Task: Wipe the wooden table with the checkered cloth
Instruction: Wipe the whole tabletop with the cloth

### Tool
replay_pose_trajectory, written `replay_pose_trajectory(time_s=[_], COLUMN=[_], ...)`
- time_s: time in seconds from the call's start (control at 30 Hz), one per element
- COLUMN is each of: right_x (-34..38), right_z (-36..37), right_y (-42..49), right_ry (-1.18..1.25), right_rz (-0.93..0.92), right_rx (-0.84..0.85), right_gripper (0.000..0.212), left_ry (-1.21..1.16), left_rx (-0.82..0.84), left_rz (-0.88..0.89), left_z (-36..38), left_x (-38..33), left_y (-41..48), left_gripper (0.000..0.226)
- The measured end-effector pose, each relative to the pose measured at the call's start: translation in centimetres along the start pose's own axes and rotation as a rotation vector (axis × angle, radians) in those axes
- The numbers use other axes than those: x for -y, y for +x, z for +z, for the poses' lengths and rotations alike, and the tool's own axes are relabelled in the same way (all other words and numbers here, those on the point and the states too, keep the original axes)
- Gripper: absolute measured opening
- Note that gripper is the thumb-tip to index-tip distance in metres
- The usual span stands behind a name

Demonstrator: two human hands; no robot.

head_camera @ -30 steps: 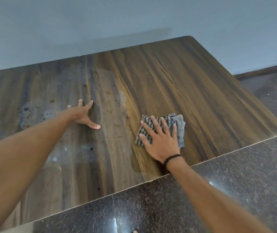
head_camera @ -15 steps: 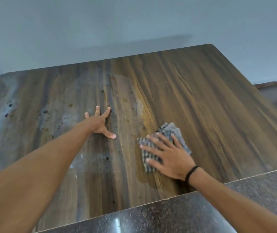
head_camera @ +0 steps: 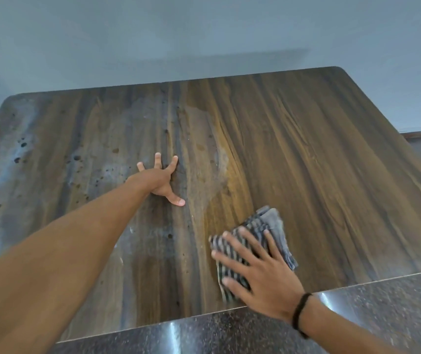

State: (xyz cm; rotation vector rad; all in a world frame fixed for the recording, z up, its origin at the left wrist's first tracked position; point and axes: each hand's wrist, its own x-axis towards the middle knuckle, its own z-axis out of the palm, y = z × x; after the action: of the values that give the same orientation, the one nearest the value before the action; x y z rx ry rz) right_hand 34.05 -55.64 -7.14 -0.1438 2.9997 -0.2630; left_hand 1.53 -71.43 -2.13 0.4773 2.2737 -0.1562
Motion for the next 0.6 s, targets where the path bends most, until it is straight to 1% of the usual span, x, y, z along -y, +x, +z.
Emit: replay_pose_trajectory(time_s=[0.03, 0.07, 0.1, 0.13, 0.17, 0.23, 0.27, 0.3, 0.33, 0.37, 0.4, 0.43, 0.47, 0.5, 0.53, 0.57, 0.6], right_x=[-0.9, -2.6, -4.5, -6.3, -7.3, -5.7, -4.0, -2.5, -1.7, -2.0, -3.2, -4.9, -6.3, -6.6, -5.9, -4.4, -2.8], right_z=[-0.1, -0.7, -1.3, -2.3, -3.4, -4.0, -3.4, -2.7, -2.1, -1.9, -2.1, -2.7, -3.3, -4.1, -4.3, -4.1, -3.5], right_y=[-0.5, -0.6, 0.4, 2.1, 4.6, 8.9, 10.1, 10.5, 10.1, 9.3, 8.8, 9.2, 10.4, 12.0, 13.5, 14.4, 14.7], right_ry=[-0.051, -0.108, -0.158, -0.144, -0.068, 0.039, 0.067, 0.077, 0.061, 0.032, 0.012, 0.022, 0.052, 0.080, 0.103, 0.117, 0.104], right_rz=[-0.156, -0.254, -0.304, -0.273, -0.133, 0.213, 0.282, 0.242, 0.131, 0.005, -0.077, -0.083, 0.000, 0.141, 0.281, 0.370, 0.364], right_rx=[0.034, 0.058, 0.050, 0.024, 0.020, -0.017, -0.036, -0.041, -0.012, 0.017, 0.044, 0.068, 0.056, 0.030, -0.011, -0.038, -0.058], right_gripper=[0.057, 0.057, 0.056, 0.054, 0.053, 0.055, 0.057, 0.058, 0.057, 0.056, 0.055, 0.054, 0.054, 0.056, 0.058, 0.060, 0.061], left_ry=[0.006, 0.011, 0.019, 0.028, 0.036, 0.039, 0.039, 0.040, 0.043, 0.047, 0.051, 0.053, 0.050, 0.041, 0.033, 0.026, 0.025], left_rx=[-0.001, -0.005, -0.008, -0.005, 0.004, 0.024, 0.026, 0.026, 0.027, 0.027, 0.020, 0.014, 0.012, 0.016, 0.024, 0.029, 0.028], left_rz=[-0.001, -0.004, -0.006, -0.008, -0.011, -0.015, -0.019, -0.022, -0.020, -0.014, -0.003, 0.004, 0.005, 0.003, 0.001, -0.003, -0.005], left_z=[0.1, 0.2, 0.1, 0.1, -0.1, -0.4, -0.4, -0.3, -0.3, -0.3, -0.2, -0.2, -0.3, -0.5, -0.6, -0.6, -0.5], left_x=[0.0, 0.1, 0.1, 0.1, 0.0, -0.2, -0.3, -0.3, -0.3, -0.3, -0.3, -0.4, -0.5, -0.4, -0.5, -0.5, -0.6], left_y=[0.1, 0.1, 0.1, 0.2, 0.1, 0.0, -0.1, -0.3, -0.4, -0.5, -0.6, -0.7, -0.8, -0.8, -0.9, -0.9, -1.0], left_gripper=[0.147, 0.148, 0.148, 0.148, 0.148, 0.149, 0.148, 0.148, 0.147, 0.146, 0.145, 0.145, 0.144, 0.143, 0.143, 0.143, 0.144])
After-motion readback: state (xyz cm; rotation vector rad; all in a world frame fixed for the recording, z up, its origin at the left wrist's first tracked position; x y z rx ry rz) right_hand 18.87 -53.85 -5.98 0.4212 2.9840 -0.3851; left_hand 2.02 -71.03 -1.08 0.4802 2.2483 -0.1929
